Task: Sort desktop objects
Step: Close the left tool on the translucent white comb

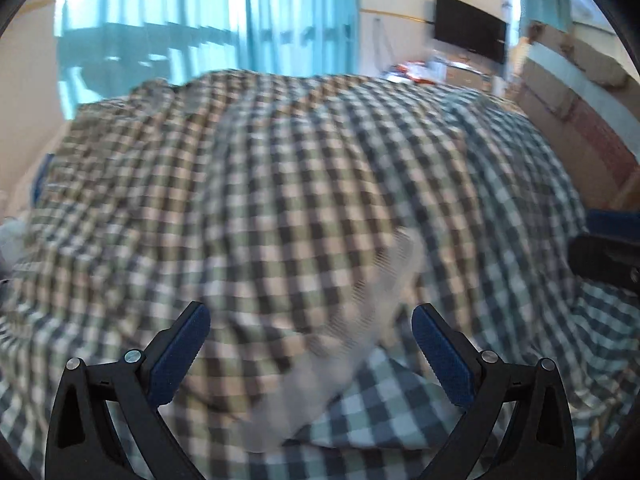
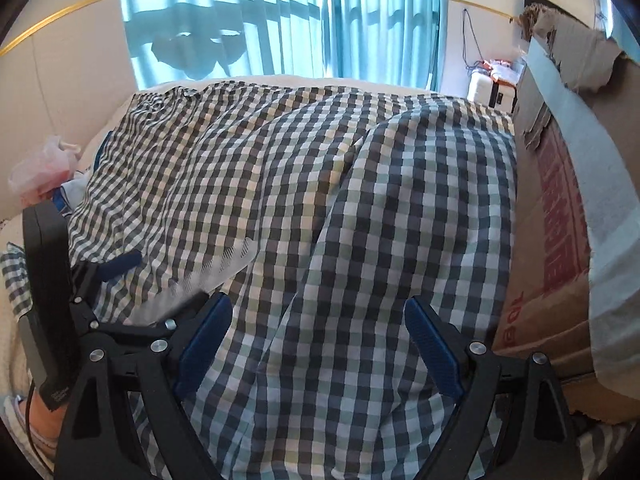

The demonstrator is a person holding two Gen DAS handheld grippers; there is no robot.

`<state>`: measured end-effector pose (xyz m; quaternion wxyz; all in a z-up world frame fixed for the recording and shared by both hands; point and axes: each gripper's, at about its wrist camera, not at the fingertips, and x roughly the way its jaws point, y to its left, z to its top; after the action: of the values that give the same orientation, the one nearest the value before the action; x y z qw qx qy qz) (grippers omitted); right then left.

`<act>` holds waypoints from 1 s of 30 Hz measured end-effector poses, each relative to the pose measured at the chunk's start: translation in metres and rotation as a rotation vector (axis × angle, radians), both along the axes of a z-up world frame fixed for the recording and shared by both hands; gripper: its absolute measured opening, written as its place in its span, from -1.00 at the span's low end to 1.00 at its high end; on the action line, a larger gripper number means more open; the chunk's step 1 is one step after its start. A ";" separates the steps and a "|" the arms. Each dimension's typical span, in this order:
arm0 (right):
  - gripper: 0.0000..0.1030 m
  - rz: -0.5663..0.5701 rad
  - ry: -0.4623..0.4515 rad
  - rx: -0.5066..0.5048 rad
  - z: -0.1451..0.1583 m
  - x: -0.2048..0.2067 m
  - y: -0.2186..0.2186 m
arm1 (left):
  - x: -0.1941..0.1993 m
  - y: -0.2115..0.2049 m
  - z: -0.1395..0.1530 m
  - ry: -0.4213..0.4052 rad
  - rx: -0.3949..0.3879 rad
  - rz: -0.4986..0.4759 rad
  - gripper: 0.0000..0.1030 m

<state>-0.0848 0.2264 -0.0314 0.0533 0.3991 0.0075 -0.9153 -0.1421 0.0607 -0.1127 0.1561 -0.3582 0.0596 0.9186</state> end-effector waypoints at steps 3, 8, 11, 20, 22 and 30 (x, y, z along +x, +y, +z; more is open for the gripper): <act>0.71 0.005 -0.001 0.006 0.001 -0.001 -0.004 | -0.001 0.011 -0.009 -0.028 -0.052 -0.035 0.97; 0.71 0.001 -0.017 -0.009 -0.001 -0.001 -0.003 | -0.002 0.015 -0.016 -0.059 -0.022 -0.087 0.37; 0.71 -0.004 -0.027 -0.012 -0.003 -0.002 -0.003 | 0.003 0.014 -0.013 -0.054 -0.002 -0.095 -0.10; 0.71 -0.006 -0.022 -0.010 0.001 0.004 -0.001 | 0.022 0.022 -0.002 -0.036 0.006 -0.088 -0.44; 0.71 -0.003 -0.015 -0.011 0.004 0.006 -0.001 | 0.025 0.021 0.000 -0.050 0.048 -0.068 -0.45; 0.71 0.012 0.037 -0.026 0.032 0.023 -0.003 | 0.040 0.000 0.036 -0.030 0.123 -0.017 -0.48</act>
<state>-0.0622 0.2235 0.0005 0.0640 0.3815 -0.0009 -0.9221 -0.1018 0.0611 -0.0766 0.1864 -0.3613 0.0034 0.9136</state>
